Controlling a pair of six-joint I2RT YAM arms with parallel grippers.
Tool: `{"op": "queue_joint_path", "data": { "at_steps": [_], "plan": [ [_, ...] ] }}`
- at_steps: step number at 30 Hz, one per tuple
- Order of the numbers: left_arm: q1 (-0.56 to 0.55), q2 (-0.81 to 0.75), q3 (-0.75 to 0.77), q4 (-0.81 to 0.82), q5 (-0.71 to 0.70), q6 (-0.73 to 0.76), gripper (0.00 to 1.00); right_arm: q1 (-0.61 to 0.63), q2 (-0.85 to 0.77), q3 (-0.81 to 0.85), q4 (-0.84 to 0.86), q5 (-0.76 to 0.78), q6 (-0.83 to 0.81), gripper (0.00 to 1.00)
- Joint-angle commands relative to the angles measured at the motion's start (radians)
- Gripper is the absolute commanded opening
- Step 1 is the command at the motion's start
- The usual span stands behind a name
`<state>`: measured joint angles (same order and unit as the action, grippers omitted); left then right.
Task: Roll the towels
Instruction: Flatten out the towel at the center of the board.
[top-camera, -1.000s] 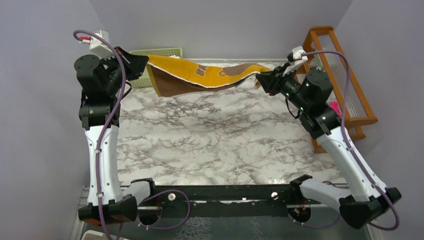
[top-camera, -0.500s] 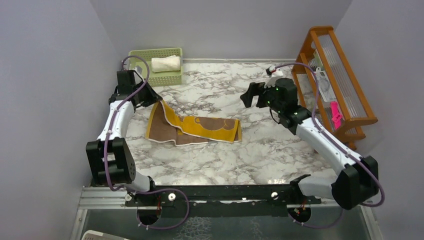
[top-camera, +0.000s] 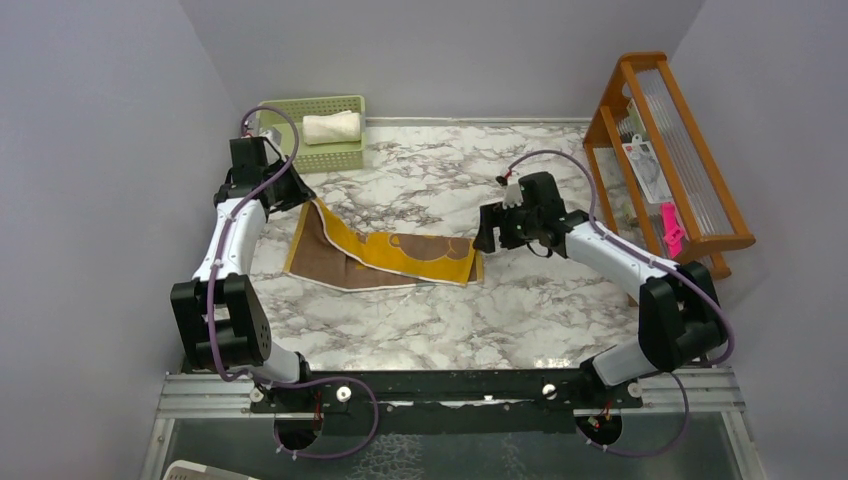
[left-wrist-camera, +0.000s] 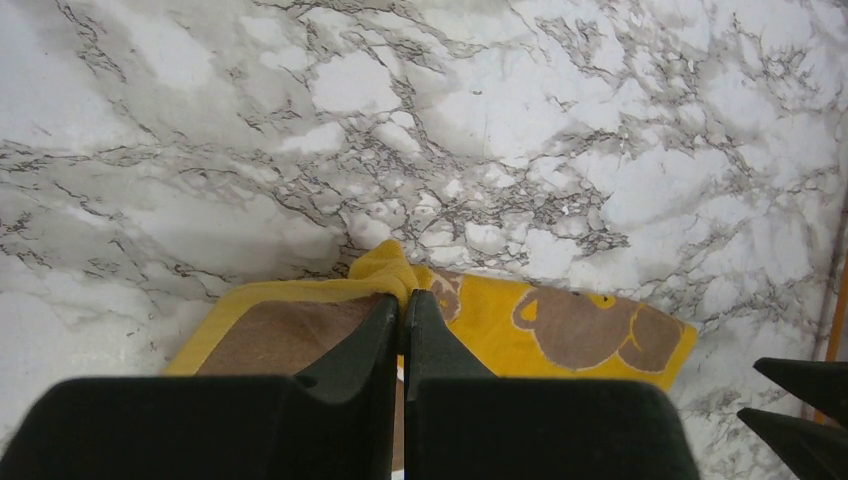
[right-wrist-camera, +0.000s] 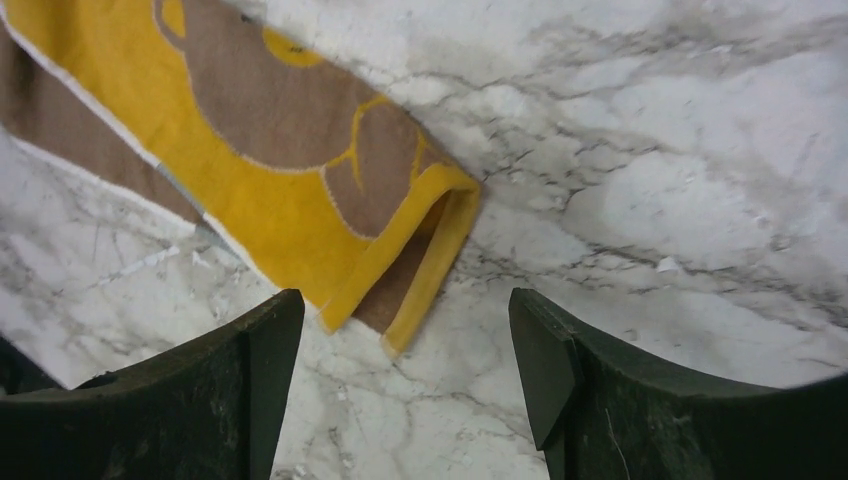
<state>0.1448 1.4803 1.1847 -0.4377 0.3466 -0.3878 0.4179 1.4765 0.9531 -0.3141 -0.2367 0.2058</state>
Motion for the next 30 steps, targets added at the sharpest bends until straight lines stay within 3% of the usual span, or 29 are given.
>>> {"op": "queue_joint_path", "data": {
  "at_steps": [1, 7, 22, 30],
  "plan": [
    [0.007, 0.018, 0.034, 0.008, -0.003, 0.017, 0.0, 0.002, 0.048, -0.049, 0.02, -0.247, 0.078, 0.73],
    [0.009, 0.006, 0.008, 0.016, 0.002, 0.017, 0.0, 0.002, 0.105, -0.115, 0.148, -0.427, 0.177, 0.68],
    [0.009, 0.018, -0.022, 0.044, 0.042, 0.014, 0.0, 0.005, 0.271, -0.057, 0.191, -0.463, 0.195, 0.59],
    [0.009, 0.015, -0.019, 0.046, 0.045, 0.013, 0.0, 0.037, 0.366, 0.018, 0.193, -0.508, 0.206, 0.37]
  ]
}}
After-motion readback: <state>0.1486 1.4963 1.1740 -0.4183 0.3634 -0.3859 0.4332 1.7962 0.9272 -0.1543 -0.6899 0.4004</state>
